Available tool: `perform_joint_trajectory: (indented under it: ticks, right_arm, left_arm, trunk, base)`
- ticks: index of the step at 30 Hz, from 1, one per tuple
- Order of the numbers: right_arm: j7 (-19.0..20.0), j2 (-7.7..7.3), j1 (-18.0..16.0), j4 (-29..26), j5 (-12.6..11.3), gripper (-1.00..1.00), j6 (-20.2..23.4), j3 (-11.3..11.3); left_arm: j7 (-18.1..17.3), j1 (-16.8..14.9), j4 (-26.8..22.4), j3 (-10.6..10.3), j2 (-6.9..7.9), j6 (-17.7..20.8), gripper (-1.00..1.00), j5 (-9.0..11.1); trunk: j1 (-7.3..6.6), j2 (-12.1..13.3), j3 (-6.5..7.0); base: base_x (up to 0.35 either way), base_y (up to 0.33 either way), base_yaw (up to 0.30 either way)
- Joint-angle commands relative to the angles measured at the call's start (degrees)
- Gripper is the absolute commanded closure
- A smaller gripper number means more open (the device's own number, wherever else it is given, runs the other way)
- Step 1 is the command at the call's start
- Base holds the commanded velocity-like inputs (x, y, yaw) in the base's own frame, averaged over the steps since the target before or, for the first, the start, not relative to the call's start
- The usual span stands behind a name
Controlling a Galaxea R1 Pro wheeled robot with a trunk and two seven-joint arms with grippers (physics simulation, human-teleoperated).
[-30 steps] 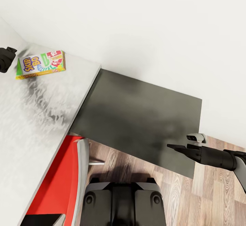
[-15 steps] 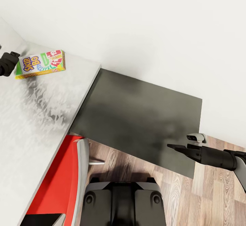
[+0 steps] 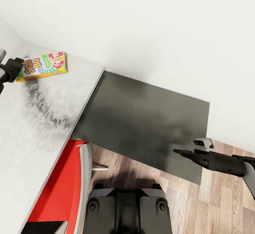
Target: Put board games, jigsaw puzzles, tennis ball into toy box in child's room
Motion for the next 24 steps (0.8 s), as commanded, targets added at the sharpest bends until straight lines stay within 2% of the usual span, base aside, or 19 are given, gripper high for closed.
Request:
perform_joint_trajectory:
  ticks: [1,8,24]
  right_arm:
    - [0.14,-0.01,-0.03,-0.01,0.01,-1.0,0.24,-0.01]
    - [0.19,-0.11,0.01,-0.01,0.01,-1.0,0.24,-0.01]
    - [0.21,-0.12,0.11,-0.01,0.01,-1.0,0.24,-0.06]
  left_arm:
    - [0.42,-0.01,-0.12,-0.48,0.06,0.15,-1.0,0.51]
    - [0.3,0.17,-0.12,-0.48,-0.24,0.02,-1.0,0.53]
    - [-0.31,0.62,-0.12,-0.48,-1.97,-0.04,-1.0,0.53]
  trunk:
    - [0.03,-0.09,-0.06]
    - [0.03,-0.09,-0.06]
    - [0.03,-0.09,-0.06]
  base:
    - [0.0,0.0,0.0]
    - [0.0,0.0,0.0]
    - [0.0,0.0,0.0]
